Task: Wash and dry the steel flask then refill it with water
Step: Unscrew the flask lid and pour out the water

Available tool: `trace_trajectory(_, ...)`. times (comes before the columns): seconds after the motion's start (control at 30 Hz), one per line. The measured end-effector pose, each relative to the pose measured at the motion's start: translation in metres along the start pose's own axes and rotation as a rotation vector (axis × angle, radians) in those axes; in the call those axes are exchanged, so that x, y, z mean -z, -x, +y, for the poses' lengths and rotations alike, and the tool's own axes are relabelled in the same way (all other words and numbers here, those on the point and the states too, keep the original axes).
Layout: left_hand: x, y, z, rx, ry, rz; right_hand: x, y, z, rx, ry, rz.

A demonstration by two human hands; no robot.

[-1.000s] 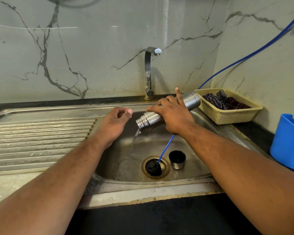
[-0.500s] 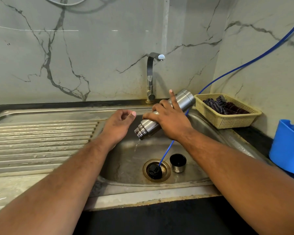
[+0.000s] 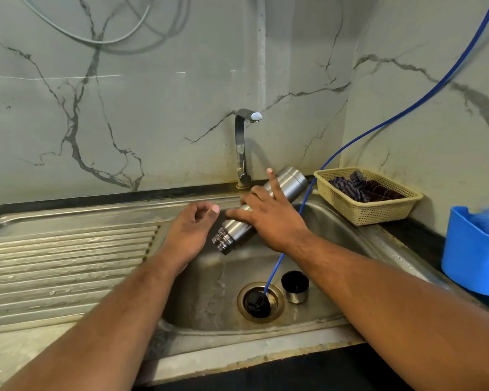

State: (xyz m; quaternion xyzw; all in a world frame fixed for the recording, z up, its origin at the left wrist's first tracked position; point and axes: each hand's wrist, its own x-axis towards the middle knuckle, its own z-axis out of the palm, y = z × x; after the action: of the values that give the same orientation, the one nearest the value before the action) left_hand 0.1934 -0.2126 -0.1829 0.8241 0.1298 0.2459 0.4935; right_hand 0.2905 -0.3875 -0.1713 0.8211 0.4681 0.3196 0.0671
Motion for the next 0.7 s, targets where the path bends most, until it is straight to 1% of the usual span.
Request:
trace_trajectory(0.07,0.000,0.000,0.000,-0.001,0.009,0.013,0.001,0.000,0.000,-0.009,-0.011,-0.005)
trace_trajectory(0.17,0.000,0.002,0.001,-0.005,-0.004,0.011,-0.003,0.003,-0.005,0.044,-0.053,-0.073)
trace_trajectory(0.2,0.001,0.002,0.001,-0.005,0.000,0.008,-0.004,0.003,-0.005,0.018,-0.074,-0.063)
trace_trajectory(0.3,0.003,0.001,-0.001,-0.005,-0.006,0.023,-0.002,0.000,0.003,-0.159,-0.163,0.000)
trace_trajectory(0.47,0.005,0.000,-0.005,-0.023,0.043,0.043,-0.006,0.002,0.013,-0.385,-0.380,0.020)
trace_trajectory(0.57,0.005,-0.002,-0.006,-0.009,0.017,0.069,-0.004,0.003,0.021,-0.485,-0.526,0.058)
trace_trajectory(0.7,0.003,-0.003,-0.009,0.004,-0.035,0.074,0.004,0.006,0.022,-0.557,-0.648,0.006)
